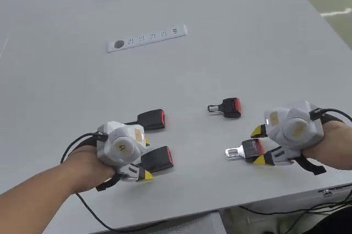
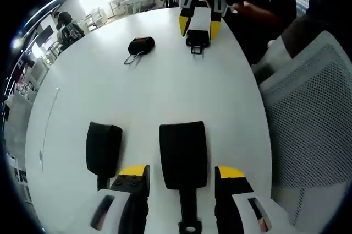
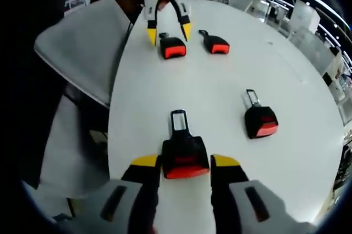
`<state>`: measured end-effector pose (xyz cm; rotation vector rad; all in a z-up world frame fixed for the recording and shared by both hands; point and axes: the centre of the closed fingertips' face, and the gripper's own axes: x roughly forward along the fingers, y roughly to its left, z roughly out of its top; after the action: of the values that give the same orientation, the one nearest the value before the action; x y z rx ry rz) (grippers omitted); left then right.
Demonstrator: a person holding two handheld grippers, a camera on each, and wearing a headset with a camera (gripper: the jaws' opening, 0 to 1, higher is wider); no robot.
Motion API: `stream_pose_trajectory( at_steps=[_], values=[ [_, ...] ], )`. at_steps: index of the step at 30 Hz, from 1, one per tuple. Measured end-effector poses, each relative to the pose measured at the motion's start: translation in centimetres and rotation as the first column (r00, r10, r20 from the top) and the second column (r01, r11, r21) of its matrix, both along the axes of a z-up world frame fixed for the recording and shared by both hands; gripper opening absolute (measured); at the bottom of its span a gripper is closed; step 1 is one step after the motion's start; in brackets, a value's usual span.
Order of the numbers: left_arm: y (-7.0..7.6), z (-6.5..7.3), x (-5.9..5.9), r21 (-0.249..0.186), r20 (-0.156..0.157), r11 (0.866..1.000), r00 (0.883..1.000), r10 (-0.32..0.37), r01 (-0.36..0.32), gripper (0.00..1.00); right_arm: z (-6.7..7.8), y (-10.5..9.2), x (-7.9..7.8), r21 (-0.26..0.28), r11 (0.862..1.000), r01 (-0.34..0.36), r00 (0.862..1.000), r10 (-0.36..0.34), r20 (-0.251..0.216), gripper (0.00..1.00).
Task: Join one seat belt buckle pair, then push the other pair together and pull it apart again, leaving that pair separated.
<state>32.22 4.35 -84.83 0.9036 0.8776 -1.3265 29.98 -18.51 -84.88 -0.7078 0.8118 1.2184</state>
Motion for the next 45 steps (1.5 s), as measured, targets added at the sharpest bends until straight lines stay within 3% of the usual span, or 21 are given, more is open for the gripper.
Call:
stream_pose_trajectory(
  at_steps=[7,10,14,15,26,33,45],
  values=[
    [-0.5,-0.6,-0.3,0.041,0.014,0.996,0.996,-0.085,0.085,0.45,-0.4,-0.2,0.0,-0.031,0.999,-0.042,0.999,0.041,-0.008,0.35],
    [-0.7,-0.7,-0.2,0.047,0.018,0.995,0.996,-0.093,0.092,0.45,-0.3,-0.5,0.3,-0.040,0.999,-0.025,1.000,0.025,-0.019,0.34],
    [-1.1,-0.8,-0.4,0.054,0.011,0.992,0.993,-0.117,0.117,0.39,-0.4,-0.6,0.2,-0.054,0.998,-0.037,0.999,0.036,-0.010,0.34],
    [-1.1,-0.8,-0.2,0.061,0.021,0.991,0.993,-0.119,0.118,0.37,-0.4,-0.6,0.1,-0.065,0.997,-0.051,0.999,0.051,-0.007,0.34],
    [-1.0,-1.0,-0.4,0.071,-0.014,0.989,0.991,-0.132,0.133,0.35,-0.6,-0.6,0.1,-0.082,0.993,-0.084,0.996,0.083,-0.013,0.33],
    [-1.0,-1.0,-0.5,0.074,-0.038,0.989,0.992,-0.123,0.125,0.35,-0.5,-0.6,0.2,-0.058,0.997,-0.054,0.999,0.053,-0.007,0.33],
    [-1.0,-1.1,-0.6,0.086,-0.050,0.987,0.990,-0.129,0.133,0.34,-0.7,-0.7,0.1,-0.061,0.996,-0.064,0.998,0.064,0.003,0.33]
  ],
)
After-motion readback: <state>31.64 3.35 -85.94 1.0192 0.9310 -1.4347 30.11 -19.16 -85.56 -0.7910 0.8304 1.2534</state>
